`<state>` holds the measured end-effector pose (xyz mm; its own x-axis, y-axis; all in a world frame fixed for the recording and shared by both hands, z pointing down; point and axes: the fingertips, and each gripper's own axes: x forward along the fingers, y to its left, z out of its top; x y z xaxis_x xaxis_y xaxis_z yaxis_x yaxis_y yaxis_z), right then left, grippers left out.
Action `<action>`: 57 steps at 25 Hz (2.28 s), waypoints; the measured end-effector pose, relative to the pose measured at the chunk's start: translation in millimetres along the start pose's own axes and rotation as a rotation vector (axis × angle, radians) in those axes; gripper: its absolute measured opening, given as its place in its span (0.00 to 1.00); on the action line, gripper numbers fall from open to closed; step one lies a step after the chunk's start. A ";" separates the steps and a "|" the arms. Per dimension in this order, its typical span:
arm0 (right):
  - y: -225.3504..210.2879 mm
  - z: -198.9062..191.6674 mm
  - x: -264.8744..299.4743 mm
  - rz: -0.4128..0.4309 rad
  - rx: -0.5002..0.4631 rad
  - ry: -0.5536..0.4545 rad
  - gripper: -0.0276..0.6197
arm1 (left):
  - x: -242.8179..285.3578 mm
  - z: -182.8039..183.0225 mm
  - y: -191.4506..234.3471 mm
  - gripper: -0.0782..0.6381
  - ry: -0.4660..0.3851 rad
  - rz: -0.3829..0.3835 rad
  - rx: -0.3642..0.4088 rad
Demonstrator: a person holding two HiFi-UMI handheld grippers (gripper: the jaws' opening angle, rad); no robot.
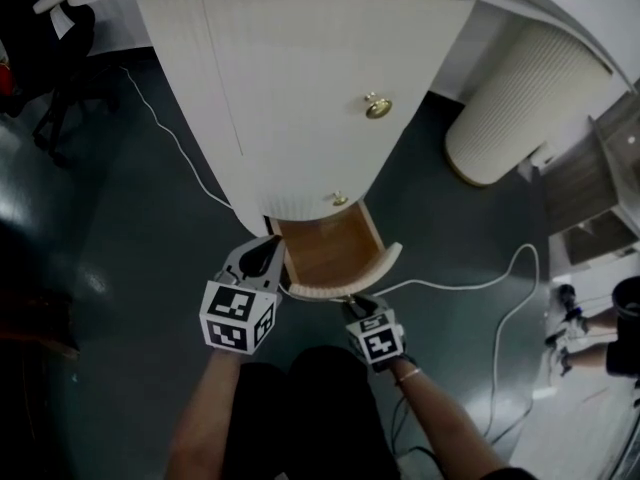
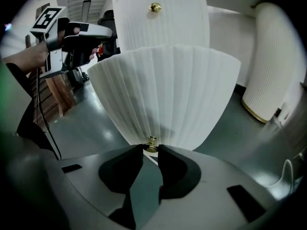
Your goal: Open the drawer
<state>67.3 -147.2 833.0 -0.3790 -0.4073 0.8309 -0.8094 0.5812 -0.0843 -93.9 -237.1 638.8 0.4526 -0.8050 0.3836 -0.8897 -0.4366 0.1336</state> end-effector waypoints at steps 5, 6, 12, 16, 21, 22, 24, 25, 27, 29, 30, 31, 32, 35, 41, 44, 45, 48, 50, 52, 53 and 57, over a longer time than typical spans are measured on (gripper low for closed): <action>3.2 -18.2 -8.5 0.001 0.043 0.047 0.19 | -1.0 -0.9 -5.7 0.11 0.009 -0.012 0.009; 3.9 -21.9 -9.5 0.005 0.052 0.053 0.19 | -1.1 -1.3 -6.7 0.11 0.011 -0.014 0.010; 7.5 -32.6 -21.0 0.007 0.072 0.064 0.19 | -0.7 -2.6 -13.9 0.11 0.021 -0.027 0.026; 5.9 -41.9 -26.4 0.010 0.078 0.083 0.19 | 1.0 -2.0 -17.2 0.11 0.024 -0.034 0.033; 10.5 -49.1 -31.3 0.025 0.102 0.095 0.19 | 2.0 -3.0 -18.6 0.11 0.033 -0.034 0.029; 10.9 -50.3 -32.2 0.026 0.109 0.098 0.19 | 2.5 -3.7 -19.3 0.11 0.037 -0.035 0.029; 12.5 -53.1 -34.2 0.031 0.123 0.104 0.19 | 3.7 -4.8 -20.9 0.11 0.043 -0.039 0.030; 13.1 -55.4 -35.5 0.031 0.130 0.108 0.19 | 3.9 -5.4 -21.9 0.11 0.046 -0.041 0.031; 13.1 -60.5 -38.7 0.026 0.137 0.115 0.19 | 4.2 -6.5 -23.7 0.11 0.053 -0.044 0.034; 11.7 -63.5 -41.2 0.020 0.146 0.117 0.19 | 5.4 -6.0 -24.9 0.11 0.059 -0.047 0.038; 11.9 -64.6 -42.0 0.020 0.155 0.118 0.19 | 6.1 -5.5 -25.4 0.11 0.061 -0.049 0.040; 12.8 -66.2 -42.8 0.023 0.167 0.120 0.19 | 6.4 -5.6 -26.2 0.11 0.064 -0.051 0.042; 14.1 -67.9 -43.6 0.027 0.178 0.121 0.19 | 6.3 -6.5 -27.1 0.11 0.068 -0.052 0.043; 14.7 -69.2 -44.6 0.030 0.194 0.121 0.19 | 6.6 -9.2 -28.9 0.11 0.077 -0.057 0.046; 14.5 -72.0 -44.0 0.035 0.215 0.133 0.19 | 8.5 -9.9 -28.8 0.11 0.085 -0.061 0.049; 8.7 -73.7 -42.4 0.030 0.226 0.131 0.19 | 10.4 -10.5 -28.8 0.11 0.089 -0.064 0.049; 3.7 -75.9 -41.3 0.020 0.222 0.131 0.19 | 10.8 -11.3 -28.8 0.11 0.091 -0.064 0.049; -1.5 -76.5 -43.3 0.005 0.221 0.142 0.19 | 12.5 -12.9 -30.3 0.11 0.095 -0.069 0.049; -2.0 -74.4 -45.8 -0.005 0.218 0.150 0.19 | 13.9 -12.8 -31.2 0.11 0.096 -0.072 0.051; -3.3 -74.7 -47.9 -0.020 0.215 0.157 0.20 | 14.6 -13.5 -31.0 0.11 0.098 -0.074 0.052; -3.9 -75.1 -50.8 -0.029 0.214 0.163 0.20 | 14.8 -14.3 -30.5 0.11 0.099 -0.073 0.052; -5.2 -67.9 -64.6 -0.044 0.218 0.129 0.19 | 16.0 -16.5 -27.2 0.11 0.103 -0.071 0.045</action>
<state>126.5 -76.1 817.1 -0.2924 -0.3277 0.8984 -0.9068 0.3933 -0.1517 -63.4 -231.5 656.3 0.5034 -0.7273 0.4664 -0.8512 -0.5102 0.1232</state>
